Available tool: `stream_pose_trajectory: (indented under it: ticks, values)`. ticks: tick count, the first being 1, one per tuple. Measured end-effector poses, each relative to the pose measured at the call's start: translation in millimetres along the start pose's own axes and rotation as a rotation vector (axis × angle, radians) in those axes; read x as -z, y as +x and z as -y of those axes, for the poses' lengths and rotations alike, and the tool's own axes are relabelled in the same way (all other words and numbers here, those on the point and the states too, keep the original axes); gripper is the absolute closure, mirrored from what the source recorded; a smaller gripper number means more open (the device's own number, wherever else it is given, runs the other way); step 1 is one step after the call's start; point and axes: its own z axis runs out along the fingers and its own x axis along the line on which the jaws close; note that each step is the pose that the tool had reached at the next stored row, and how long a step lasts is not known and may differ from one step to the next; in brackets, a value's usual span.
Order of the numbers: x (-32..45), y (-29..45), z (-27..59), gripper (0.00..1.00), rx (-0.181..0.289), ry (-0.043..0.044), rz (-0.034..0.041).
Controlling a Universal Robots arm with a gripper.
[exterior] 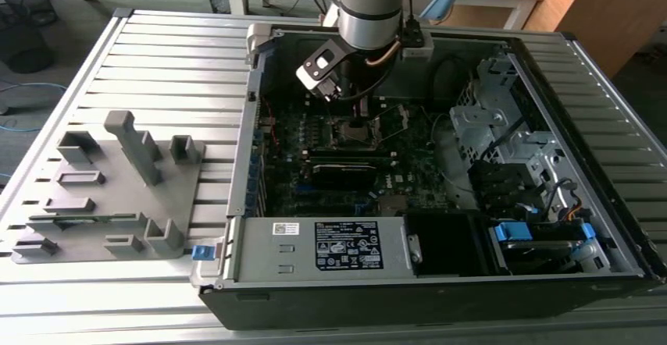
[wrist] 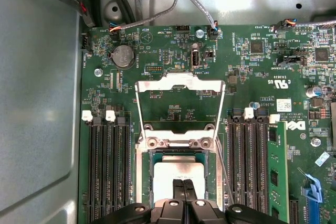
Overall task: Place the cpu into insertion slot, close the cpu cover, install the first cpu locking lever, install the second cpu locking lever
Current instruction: 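Close the cpu cover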
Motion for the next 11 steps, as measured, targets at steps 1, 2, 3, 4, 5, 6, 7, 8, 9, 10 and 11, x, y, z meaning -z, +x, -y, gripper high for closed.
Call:
stream_pose_trajectory:
  ticks: [1,2,3,4,5,6,7,8,9,10,11]
  values:
    - [0.0,0.0,0.0,0.89,0.000,0.0000,0.0000]
    - [0.0,0.0,0.0,0.89,0.000,0.0000,0.0000]
    - [0.0,0.0,0.0,0.89,0.000,0.0001,0.0001]
    - [0.0,0.0,0.0,0.89,0.000,-0.0001,-0.0002]
    - [0.4,0.0,0.0,0.89,0.000,0.0000,-0.0001]
    - [0.9,0.0,-0.1,0.89,0.000,0.0000,0.0000]
    - [1.6,0.1,-0.1,0.89,0.000,0.0000,0.0000]
    - [2.5,0.1,-0.2,0.89,0.000,0.0000,0.0000]
    - [3.5,0.1,-0.2,0.89,0.000,0.0000,0.0000]
    - [4.6,0.1,-0.3,0.89,0.000,0.0000,0.0000]
    - [5.6,0.2,-0.3,0.89,0.000,0.0000,0.0000]
